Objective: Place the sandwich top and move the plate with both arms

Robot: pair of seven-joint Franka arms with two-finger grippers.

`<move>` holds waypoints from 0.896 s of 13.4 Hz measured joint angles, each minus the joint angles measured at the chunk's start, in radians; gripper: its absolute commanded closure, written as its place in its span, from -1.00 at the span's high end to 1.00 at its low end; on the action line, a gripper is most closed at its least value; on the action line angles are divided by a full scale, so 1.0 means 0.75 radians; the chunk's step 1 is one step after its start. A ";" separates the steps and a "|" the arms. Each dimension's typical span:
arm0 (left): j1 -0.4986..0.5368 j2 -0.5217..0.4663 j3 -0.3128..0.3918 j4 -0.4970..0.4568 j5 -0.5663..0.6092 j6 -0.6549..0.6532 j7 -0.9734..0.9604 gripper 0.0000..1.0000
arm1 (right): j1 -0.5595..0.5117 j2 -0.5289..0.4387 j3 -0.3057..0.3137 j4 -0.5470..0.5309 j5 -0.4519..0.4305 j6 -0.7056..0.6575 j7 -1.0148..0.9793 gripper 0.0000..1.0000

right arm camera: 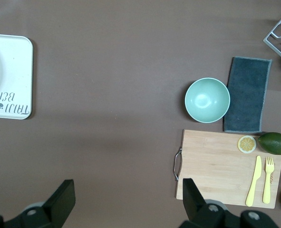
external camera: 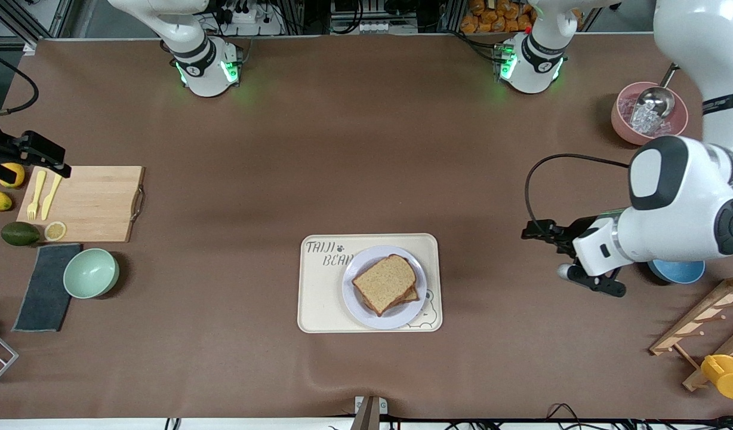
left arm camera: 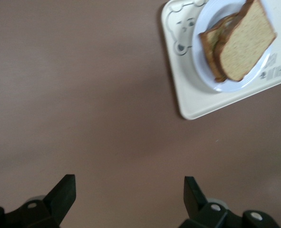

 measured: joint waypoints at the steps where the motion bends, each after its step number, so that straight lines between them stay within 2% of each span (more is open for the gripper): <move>1: 0.002 -0.031 0.000 0.015 0.068 -0.019 0.000 1.00 | 0.000 0.000 0.000 0.000 0.000 0.000 0.000 1.00; 4: 0.001 -0.165 -0.002 0.026 0.254 -0.095 -0.055 1.00 | 0.000 0.001 0.001 0.000 0.000 0.000 0.000 1.00; 12: 0.056 -0.431 0.002 0.006 0.294 -0.276 -0.157 1.00 | -0.004 0.002 0.001 -0.001 0.000 0.000 0.000 1.00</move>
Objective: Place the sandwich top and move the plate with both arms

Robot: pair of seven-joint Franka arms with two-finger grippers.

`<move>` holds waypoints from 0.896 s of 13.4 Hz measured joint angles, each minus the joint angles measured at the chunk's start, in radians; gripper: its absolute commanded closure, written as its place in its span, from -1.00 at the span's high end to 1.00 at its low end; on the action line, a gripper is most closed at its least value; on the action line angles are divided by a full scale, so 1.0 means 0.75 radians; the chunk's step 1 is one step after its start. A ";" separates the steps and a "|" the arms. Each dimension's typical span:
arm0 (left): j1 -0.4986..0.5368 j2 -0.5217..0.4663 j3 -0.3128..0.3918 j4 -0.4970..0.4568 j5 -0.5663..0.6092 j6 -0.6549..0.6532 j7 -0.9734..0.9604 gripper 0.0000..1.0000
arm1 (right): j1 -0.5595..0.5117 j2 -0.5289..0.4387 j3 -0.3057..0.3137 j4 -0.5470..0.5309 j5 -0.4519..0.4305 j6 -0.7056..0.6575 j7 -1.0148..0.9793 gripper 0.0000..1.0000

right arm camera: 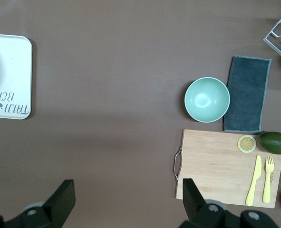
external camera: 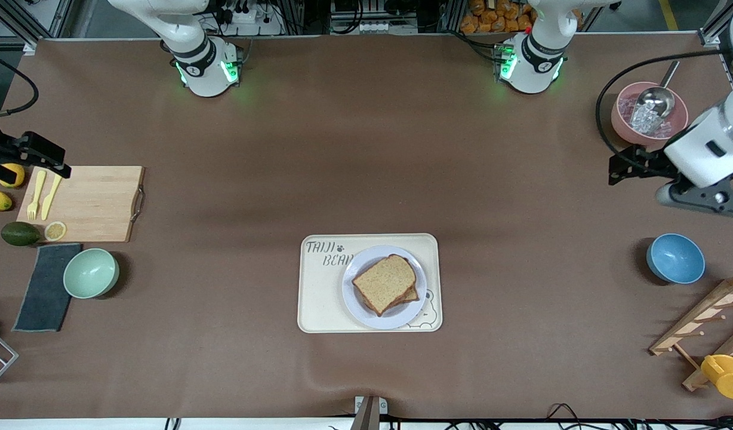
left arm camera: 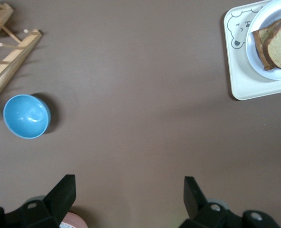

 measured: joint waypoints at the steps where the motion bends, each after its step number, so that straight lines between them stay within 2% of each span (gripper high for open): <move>1: 0.004 -0.024 0.000 -0.012 0.000 -0.003 -0.044 1.00 | 0.000 0.000 0.000 0.000 0.000 0.000 0.000 1.00; 4: -0.010 -0.060 0.010 -0.042 0.000 -0.004 -0.175 1.00 | -0.001 0.000 0.000 0.000 0.000 0.000 0.000 1.00; 7: -0.133 -0.067 0.197 -0.047 0.000 -0.003 -0.179 1.00 | -0.001 0.000 0.001 0.000 0.000 0.000 0.000 1.00; 8: -0.141 -0.067 0.224 -0.047 0.000 -0.003 -0.178 1.00 | -0.001 0.000 0.001 0.000 0.000 0.000 0.000 1.00; 12: -0.145 -0.088 0.222 -0.058 0.000 -0.008 -0.182 1.00 | -0.001 0.000 0.001 0.000 0.000 0.000 0.000 1.00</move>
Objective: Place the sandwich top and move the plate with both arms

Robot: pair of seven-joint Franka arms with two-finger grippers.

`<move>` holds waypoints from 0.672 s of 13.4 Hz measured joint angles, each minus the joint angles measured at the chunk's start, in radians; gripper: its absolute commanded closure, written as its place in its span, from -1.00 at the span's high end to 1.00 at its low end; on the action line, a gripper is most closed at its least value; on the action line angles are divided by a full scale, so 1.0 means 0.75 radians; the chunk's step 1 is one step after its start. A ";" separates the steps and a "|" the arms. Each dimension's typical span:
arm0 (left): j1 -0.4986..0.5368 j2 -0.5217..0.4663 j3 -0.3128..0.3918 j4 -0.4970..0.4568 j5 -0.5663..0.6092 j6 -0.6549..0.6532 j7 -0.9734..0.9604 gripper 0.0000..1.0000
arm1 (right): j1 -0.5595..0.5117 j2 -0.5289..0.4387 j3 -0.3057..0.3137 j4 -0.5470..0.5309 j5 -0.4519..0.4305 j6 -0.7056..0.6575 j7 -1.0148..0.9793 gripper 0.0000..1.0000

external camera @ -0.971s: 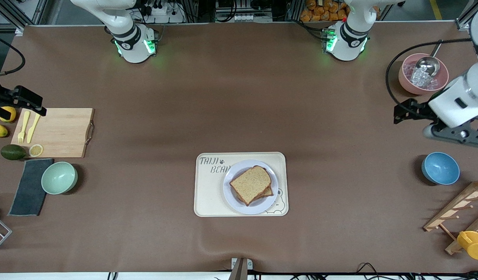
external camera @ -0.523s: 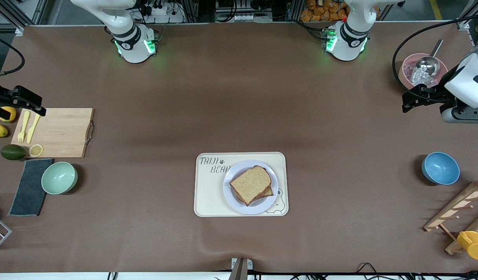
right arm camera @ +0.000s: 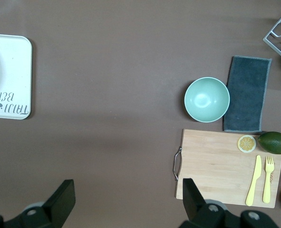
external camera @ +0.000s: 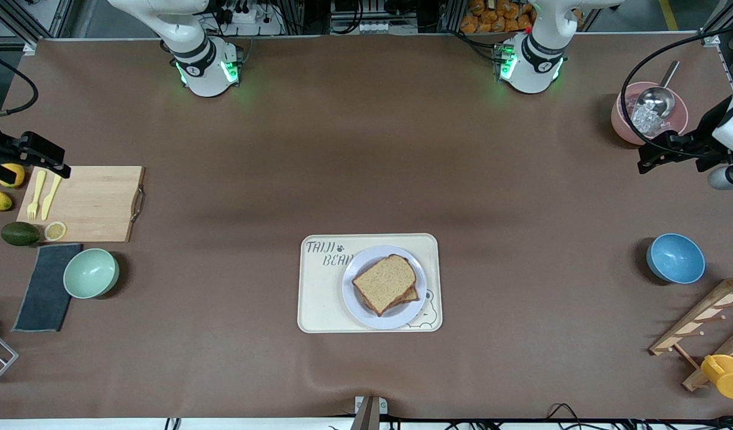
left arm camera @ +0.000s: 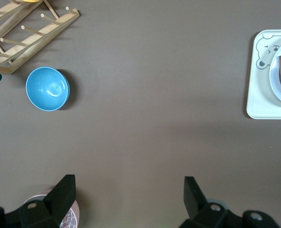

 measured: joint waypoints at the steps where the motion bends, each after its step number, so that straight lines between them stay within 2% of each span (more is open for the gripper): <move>1: 0.000 -0.017 -0.001 -0.017 0.000 0.004 -0.001 1.00 | 0.000 0.000 0.000 0.000 0.000 0.000 0.000 1.00; 5: 0.011 -0.116 0.000 -0.140 0.000 0.056 -0.002 1.00 | -0.002 0.000 0.000 0.000 0.000 0.000 0.000 1.00; 9: 0.027 -0.122 0.001 -0.149 0.000 0.072 -0.002 1.00 | -0.004 0.000 0.000 0.000 0.000 0.000 0.000 1.00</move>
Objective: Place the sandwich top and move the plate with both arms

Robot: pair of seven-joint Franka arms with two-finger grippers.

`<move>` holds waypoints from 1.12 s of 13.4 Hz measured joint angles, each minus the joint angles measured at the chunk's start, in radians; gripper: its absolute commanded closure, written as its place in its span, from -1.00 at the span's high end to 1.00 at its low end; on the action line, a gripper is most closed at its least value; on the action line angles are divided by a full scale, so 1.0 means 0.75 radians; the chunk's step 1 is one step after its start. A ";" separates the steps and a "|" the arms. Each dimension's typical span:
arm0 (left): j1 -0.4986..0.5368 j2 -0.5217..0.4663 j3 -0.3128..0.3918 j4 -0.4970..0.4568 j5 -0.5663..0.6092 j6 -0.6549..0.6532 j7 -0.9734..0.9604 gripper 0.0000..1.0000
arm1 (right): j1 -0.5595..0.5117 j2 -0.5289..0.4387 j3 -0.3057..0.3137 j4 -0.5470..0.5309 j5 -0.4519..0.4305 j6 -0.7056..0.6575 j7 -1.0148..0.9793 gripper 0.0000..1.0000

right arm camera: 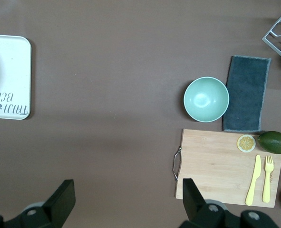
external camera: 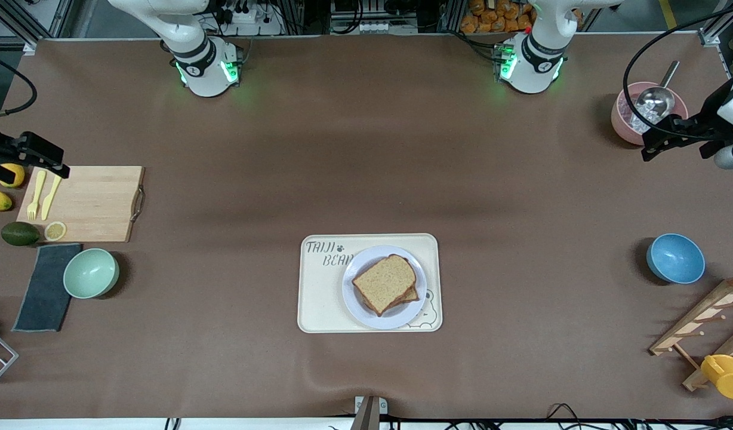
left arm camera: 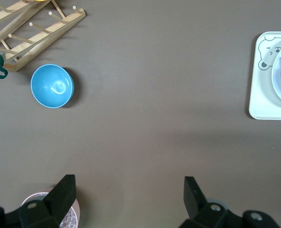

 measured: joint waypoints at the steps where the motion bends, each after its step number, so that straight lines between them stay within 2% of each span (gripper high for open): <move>1: 0.002 0.000 0.000 0.000 0.000 0.000 0.000 1.00 | 0.000 0.000 0.000 0.000 0.000 0.000 0.000 1.00; 15: 0.009 0.018 -0.009 -0.006 0.000 0.008 0.000 1.00 | -0.008 0.000 0.000 0.000 0.000 0.000 0.000 1.00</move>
